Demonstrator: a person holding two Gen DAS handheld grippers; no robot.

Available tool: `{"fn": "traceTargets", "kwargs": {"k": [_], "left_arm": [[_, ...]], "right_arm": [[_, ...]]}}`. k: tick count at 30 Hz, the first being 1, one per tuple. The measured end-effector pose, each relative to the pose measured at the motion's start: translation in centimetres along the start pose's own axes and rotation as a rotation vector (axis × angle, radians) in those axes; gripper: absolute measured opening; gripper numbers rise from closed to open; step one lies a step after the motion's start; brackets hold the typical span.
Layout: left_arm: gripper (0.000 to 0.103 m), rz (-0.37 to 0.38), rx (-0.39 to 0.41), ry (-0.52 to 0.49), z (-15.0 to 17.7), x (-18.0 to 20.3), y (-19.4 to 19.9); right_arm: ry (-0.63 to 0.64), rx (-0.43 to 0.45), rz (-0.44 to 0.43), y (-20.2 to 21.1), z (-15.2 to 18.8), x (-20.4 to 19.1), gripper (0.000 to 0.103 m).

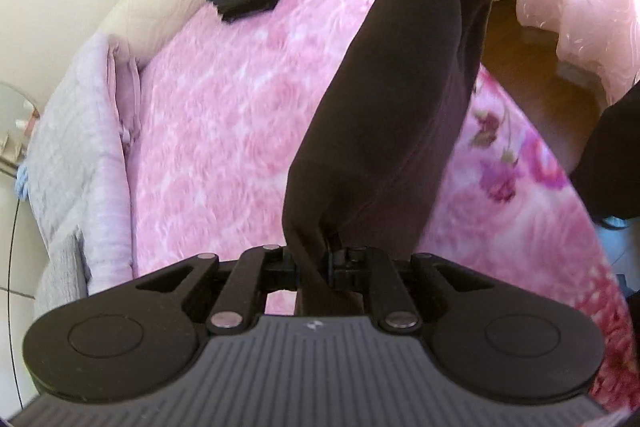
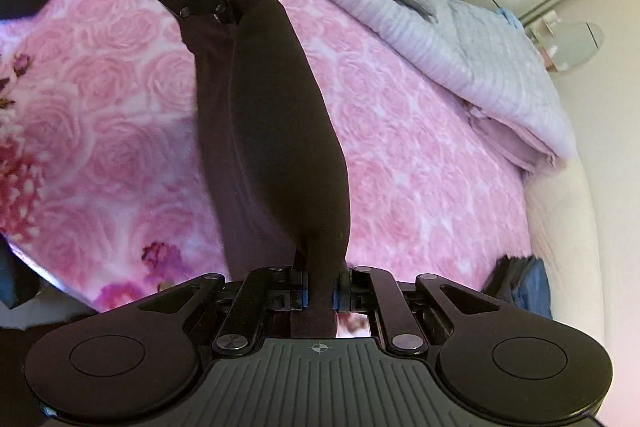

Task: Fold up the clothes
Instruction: 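Grasp the folded shirt ends with both grippers and lift it, then carry the shirt with both grippers and lower it onto the jeans stack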

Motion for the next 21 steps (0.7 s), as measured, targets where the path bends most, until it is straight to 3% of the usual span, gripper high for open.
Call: {"fn": "traceTargets", "kwargs": {"k": [6,14,21], "left_arm": [[0.009,-0.011,0.044,-0.031,-8.2,-1.1,-1.8],[0.009,-0.004,0.065,-0.038,-23.5,-2.7,-9.6],[0.009,-0.001,0.136,-0.033,-36.9,-5.8,-16.8]], "right_arm": [[-0.036,0.021,0.049,3.7,4.2,5.6,0.008],[-0.084,0.037,0.089,6.3,15.6,17.6,0.008],[-0.104,0.004,0.138,8.0,25.0,29.9,0.009]]}}
Point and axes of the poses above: each gripper's, at about its wrist camera, not at the fingertips, and y roughly against the way its jaws point, x to its right, z to its underside, the point moved 7 cm from there along -y, roughly the way its jaws point, and after that the axes turned 8 degrees about x, right-handed, at the moved point
